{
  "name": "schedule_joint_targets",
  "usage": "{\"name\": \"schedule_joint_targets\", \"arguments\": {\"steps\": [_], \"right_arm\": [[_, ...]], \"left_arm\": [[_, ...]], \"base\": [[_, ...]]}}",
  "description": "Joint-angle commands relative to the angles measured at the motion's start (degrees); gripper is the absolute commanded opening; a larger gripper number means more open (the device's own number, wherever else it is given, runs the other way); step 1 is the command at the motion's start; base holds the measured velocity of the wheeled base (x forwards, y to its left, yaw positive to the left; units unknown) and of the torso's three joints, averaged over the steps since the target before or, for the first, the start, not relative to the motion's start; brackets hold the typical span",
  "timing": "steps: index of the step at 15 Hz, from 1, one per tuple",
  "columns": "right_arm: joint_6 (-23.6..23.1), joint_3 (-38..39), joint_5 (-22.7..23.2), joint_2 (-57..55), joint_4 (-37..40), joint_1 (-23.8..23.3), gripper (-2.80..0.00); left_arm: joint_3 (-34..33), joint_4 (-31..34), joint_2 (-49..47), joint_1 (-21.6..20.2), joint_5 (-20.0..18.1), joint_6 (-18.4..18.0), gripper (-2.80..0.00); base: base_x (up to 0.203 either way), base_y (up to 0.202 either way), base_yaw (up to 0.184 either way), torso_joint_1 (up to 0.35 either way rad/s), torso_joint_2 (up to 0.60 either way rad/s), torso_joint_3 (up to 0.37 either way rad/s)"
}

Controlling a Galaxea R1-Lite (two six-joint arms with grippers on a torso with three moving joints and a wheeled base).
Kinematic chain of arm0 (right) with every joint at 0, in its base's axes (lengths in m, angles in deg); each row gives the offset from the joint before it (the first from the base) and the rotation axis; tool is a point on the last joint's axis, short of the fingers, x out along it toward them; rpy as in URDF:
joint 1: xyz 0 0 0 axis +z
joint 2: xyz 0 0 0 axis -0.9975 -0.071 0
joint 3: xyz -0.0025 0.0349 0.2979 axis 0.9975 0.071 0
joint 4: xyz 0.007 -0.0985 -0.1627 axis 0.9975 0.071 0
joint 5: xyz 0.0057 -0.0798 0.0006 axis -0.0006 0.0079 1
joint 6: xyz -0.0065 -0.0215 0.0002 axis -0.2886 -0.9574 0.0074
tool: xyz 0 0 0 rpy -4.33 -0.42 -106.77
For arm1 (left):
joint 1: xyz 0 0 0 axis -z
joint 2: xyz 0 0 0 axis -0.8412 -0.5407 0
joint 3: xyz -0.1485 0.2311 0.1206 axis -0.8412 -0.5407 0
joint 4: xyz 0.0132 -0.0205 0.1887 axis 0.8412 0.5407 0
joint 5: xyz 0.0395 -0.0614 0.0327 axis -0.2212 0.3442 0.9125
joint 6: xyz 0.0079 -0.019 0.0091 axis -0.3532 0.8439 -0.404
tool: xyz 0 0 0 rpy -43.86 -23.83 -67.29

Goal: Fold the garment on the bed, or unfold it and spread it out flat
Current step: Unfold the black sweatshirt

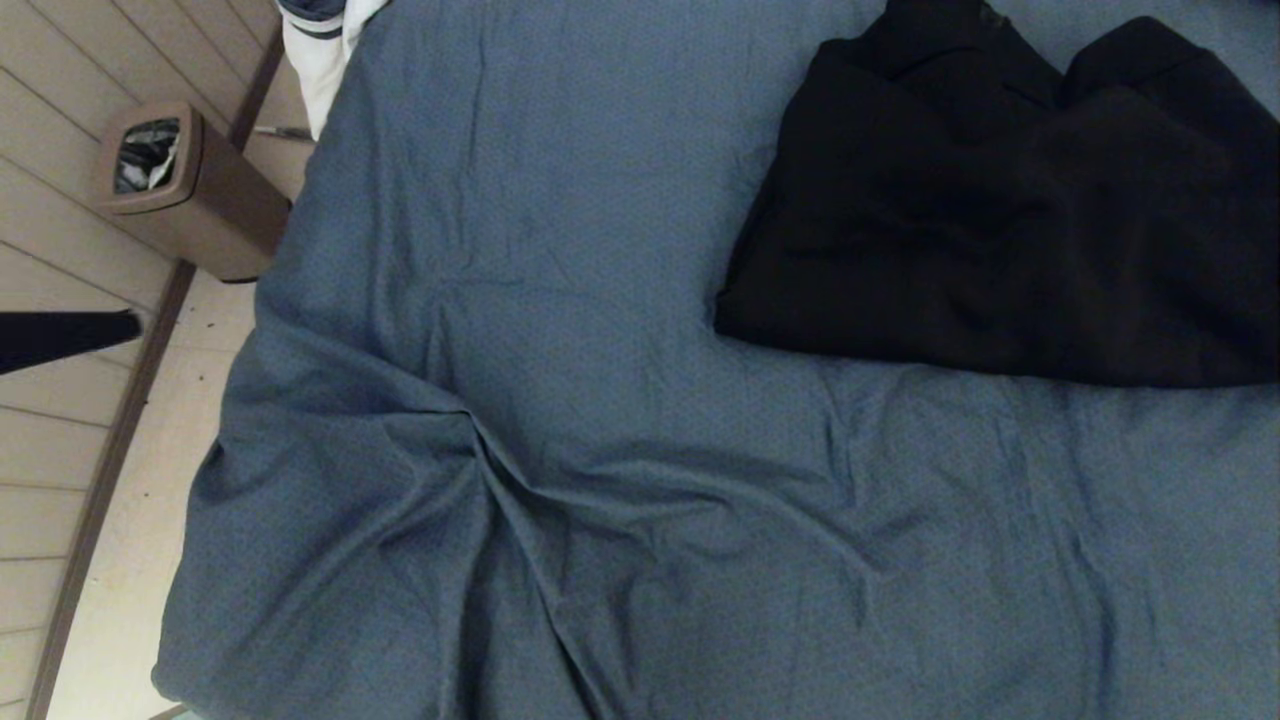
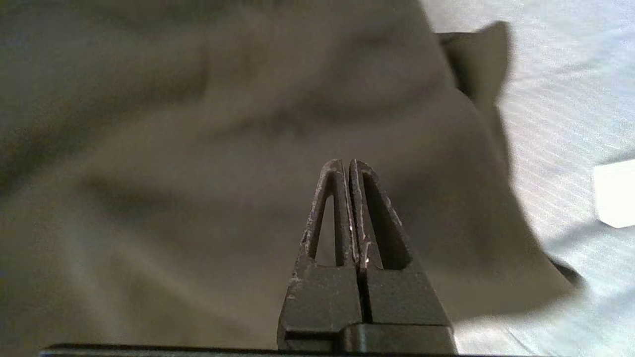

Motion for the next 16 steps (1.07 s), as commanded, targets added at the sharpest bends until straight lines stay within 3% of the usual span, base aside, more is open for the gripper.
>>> {"name": "schedule_joint_targets", "arguments": {"steps": [1, 4, 6, 7, 11, 13, 16], "right_arm": [[0.55, -2.68, 0.06, -5.22, 0.09, 1.17, -2.80], [0.45, -2.93, 0.01, -5.98, -0.26, 2.60, -2.80], [0.36, -3.02, 0.01, -5.98, -0.35, 2.60, -2.80], [0.36, -3.02, 0.01, -5.90, -0.35, 2.51, -2.80], [0.07, -3.02, -0.23, -5.00, -0.17, 2.07, -2.80], [-0.18, -3.09, -0.35, -4.04, -0.24, 1.83, -2.80], [-0.61, -3.28, -0.26, -2.92, -0.09, 1.55, -2.80]], "left_arm": [[10.06, 0.52, -18.77, 12.42, 3.38, 2.26, -2.80], [23.42, 0.81, -29.72, 22.17, 6.46, 8.38, -2.80], [29.01, 0.81, -33.23, 26.75, 6.10, 13.11, -2.80], [31.01, 0.81, -34.05, 28.22, 4.95, 15.76, 0.00], [37.82, 0.81, -40.91, 31.35, -0.22, 21.75, 0.00], [40.05, 0.54, -44.98, 32.14, -0.47, 22.62, 0.00], [40.39, -6.02, -51.40, 33.11, 0.60, 23.99, 0.00]], "base": [[0.000, 0.000, 0.000, 0.000, 0.00, 0.000], [0.000, 0.000, 0.000, 0.000, 0.00, 0.000], [0.000, 0.000, 0.000, 0.000, 0.00, 0.000], [0.000, 0.000, 0.000, 0.000, 0.00, 0.000], [0.000, 0.000, 0.000, 0.000, 0.00, 0.000], [0.000, 0.000, 0.000, 0.000, 0.00, 0.000], [0.000, 0.000, 0.000, 0.000, 0.00, 0.000]]}}
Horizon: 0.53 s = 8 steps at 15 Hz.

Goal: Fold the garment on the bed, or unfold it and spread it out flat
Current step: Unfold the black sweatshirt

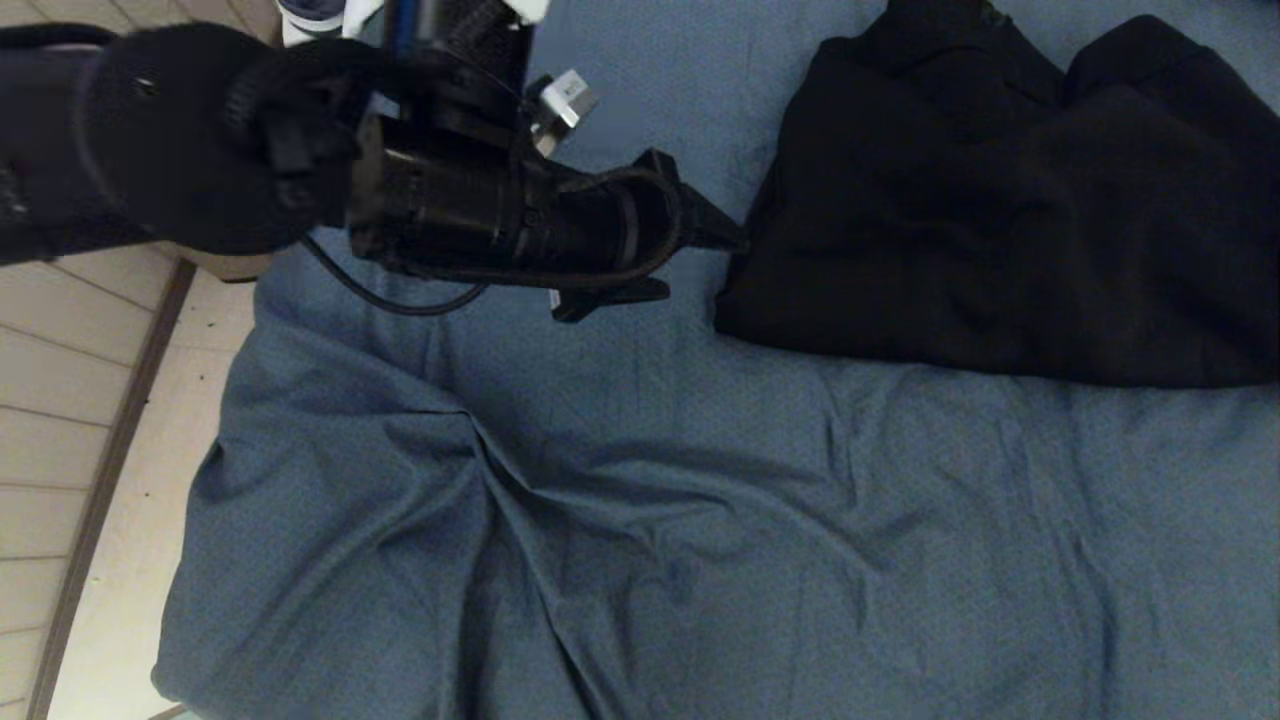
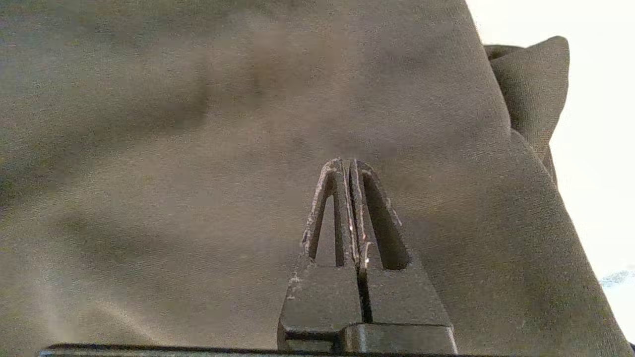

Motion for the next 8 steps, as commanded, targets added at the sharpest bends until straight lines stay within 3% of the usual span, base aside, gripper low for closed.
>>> {"name": "schedule_joint_targets", "arguments": {"steps": [1, 8], "right_arm": [[-0.05, 0.01, 0.16, 1.12, 0.10, -0.20, -2.80], [-0.14, 1.07, 0.48, 1.91, -0.16, -1.28, -2.80]], "left_arm": [[0.47, -3.78, -7.20, 0.74, 0.63, 1.53, 0.00], [4.17, -9.00, -13.04, 0.90, 3.25, 4.14, 0.00]], "base": [[0.000, 0.000, 0.000, 0.000, 0.00, 0.000], [0.000, 0.000, 0.000, 0.000, 0.00, 0.000]]}}
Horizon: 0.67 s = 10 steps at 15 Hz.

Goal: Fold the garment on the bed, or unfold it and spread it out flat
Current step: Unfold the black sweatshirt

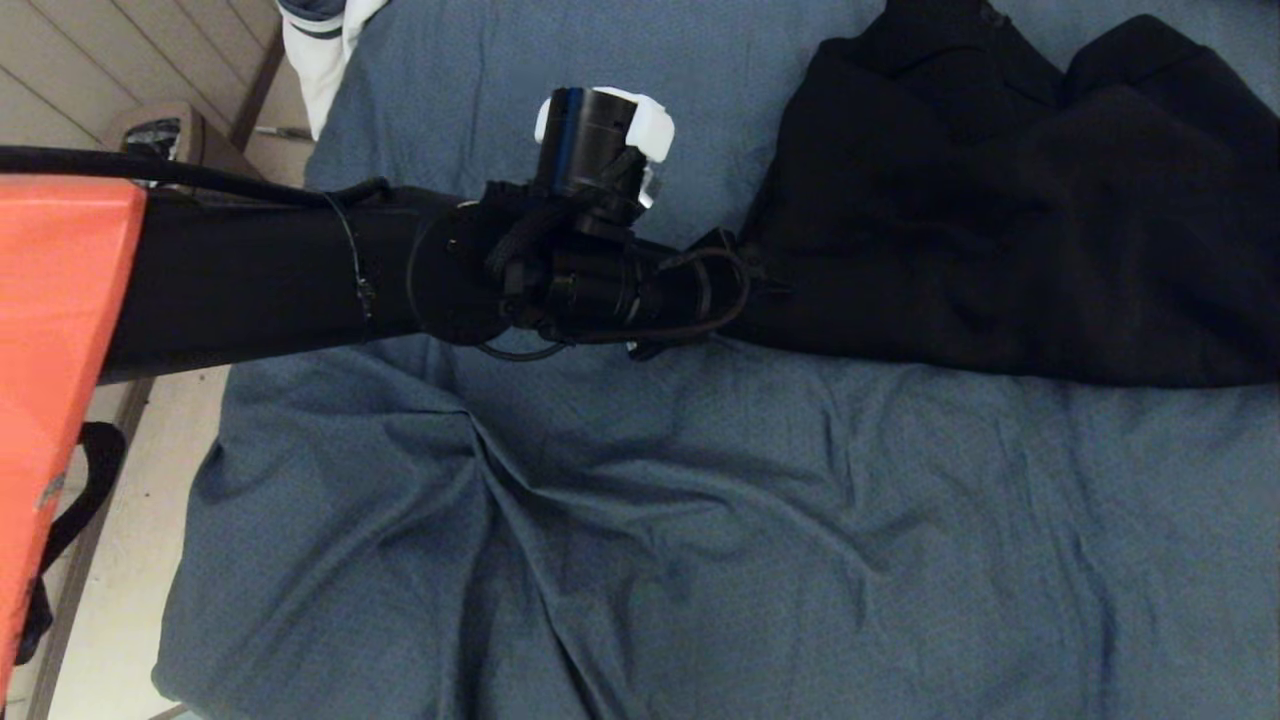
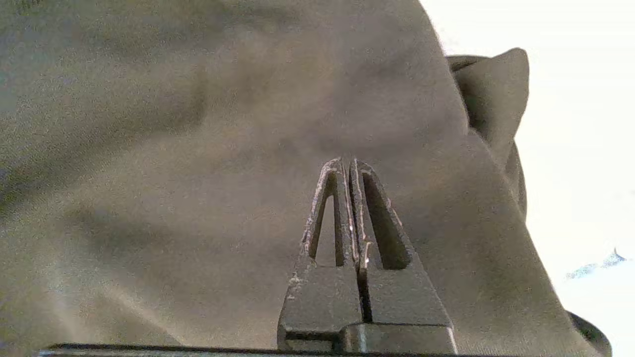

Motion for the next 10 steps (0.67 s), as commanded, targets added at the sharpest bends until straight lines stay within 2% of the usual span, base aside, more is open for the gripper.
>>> {"name": "schedule_joint_targets", "arguments": {"steps": [1, 4, 5, 10], "right_arm": [[0.11, 0.35, 0.19, 0.21, 0.08, 0.06, -2.80], [0.20, 1.05, 0.19, 0.30, -0.01, -0.02, -2.80], [0.20, 1.13, 0.19, 0.30, -0.01, -0.02, -2.80], [0.02, 1.76, 0.10, 1.45, -0.07, 0.07, -2.80]], "left_arm": [[0.23, -1.54, -1.27, -0.05, 0.50, 0.41, 0.00], [0.32, -3.70, -1.25, -0.05, 3.16, 0.35, 0.00], [0.38, -5.04, -1.51, -0.05, 4.24, 0.25, -2.80], [0.40, -7.79, -1.59, -0.13, 5.24, 0.22, -2.80]], "base": [[0.000, 0.000, 0.000, 0.000, 0.00, 0.000], [0.000, 0.000, 0.000, 0.000, 0.00, 0.000], [0.000, 0.000, 0.000, 0.000, 0.00, 0.000], [0.000, 0.000, 0.000, 0.000, 0.00, 0.000]]}}
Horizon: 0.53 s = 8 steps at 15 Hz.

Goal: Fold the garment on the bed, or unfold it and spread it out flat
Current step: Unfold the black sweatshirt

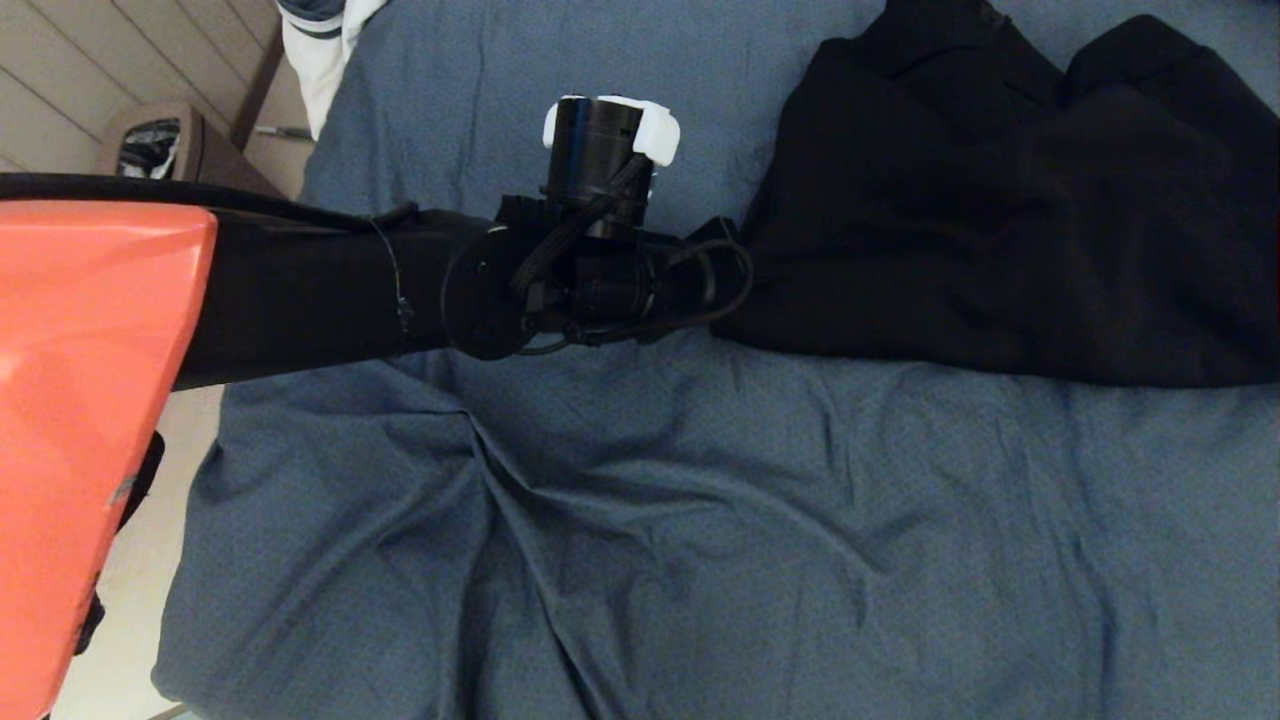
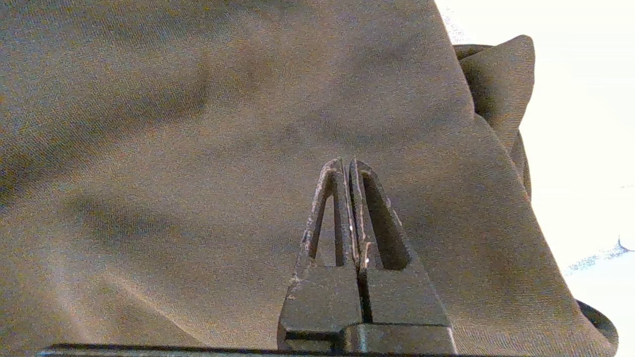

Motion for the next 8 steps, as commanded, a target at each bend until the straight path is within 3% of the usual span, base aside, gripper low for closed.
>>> {"name": "schedule_joint_targets", "arguments": {"steps": [1, 8], "right_arm": [[0.02, 0.67, 0.08, 0.75, 0.05, 0.03, -2.80], [0.11, 1.13, 0.08, 1.03, 0.14, 0.03, -2.80]], "left_arm": [[0.08, -1.16, 0.86, -0.21, -0.08, 0.02, -2.80], [-0.32, 1.06, 7.02, -1.89, -0.27, 0.04, -2.80]], "base": [[0.000, 0.000, 0.000, 0.000, 0.00, 0.000], [0.000, 0.000, 0.000, 0.000, 0.00, 0.000]]}}
